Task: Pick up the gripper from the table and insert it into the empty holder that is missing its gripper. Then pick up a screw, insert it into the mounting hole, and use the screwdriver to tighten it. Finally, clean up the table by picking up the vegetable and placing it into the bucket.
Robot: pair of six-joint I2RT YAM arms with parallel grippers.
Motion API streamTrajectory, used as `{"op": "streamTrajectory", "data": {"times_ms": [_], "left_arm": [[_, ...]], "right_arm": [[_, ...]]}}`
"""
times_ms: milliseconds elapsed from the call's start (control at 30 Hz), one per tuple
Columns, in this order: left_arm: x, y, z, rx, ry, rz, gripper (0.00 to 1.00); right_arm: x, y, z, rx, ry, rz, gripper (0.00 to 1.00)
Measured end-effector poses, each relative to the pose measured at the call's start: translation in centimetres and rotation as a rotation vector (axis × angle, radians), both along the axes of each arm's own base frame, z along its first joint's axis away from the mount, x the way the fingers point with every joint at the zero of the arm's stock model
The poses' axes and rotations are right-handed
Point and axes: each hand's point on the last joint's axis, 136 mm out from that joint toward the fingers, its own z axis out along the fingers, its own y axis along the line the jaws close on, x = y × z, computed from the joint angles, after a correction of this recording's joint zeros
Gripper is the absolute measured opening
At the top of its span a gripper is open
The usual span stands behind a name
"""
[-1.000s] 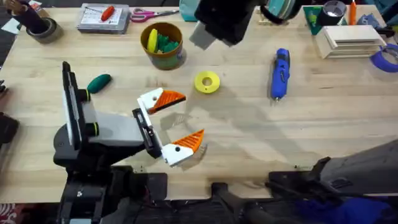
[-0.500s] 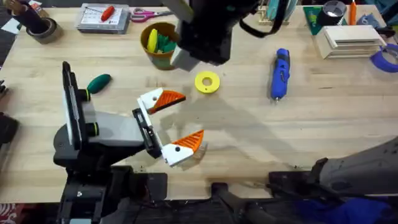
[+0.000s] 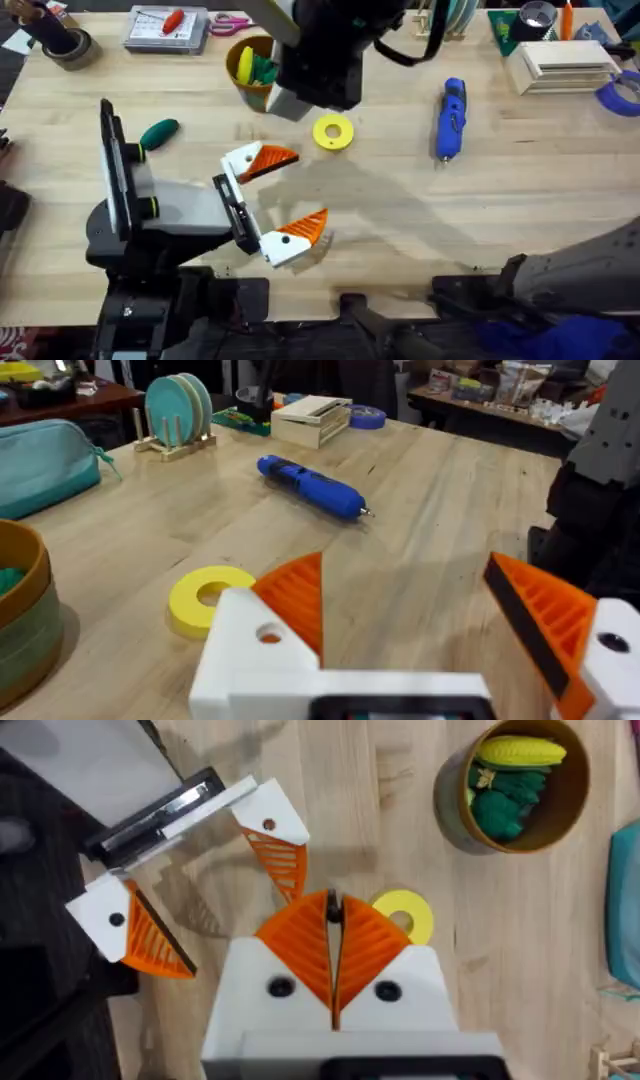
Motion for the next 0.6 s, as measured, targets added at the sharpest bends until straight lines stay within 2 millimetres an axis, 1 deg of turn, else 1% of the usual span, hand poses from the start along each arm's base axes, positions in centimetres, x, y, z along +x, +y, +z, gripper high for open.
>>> {"op": "streamTrajectory", "data": {"times_ms": [333,600], "left_arm": [[0.0,0.0,0.0,0.0,0.0,0.0,0.986],[0.0,0.0,0.0,0.0,0.0,0.0,0.986]], "right_arm": [[0.1,0.5,-0.1,0.006,-0.014,0.018,0.006],[-0.3,1.2,-0.9,-0.008,-0.005,0.04,0.006]]}}
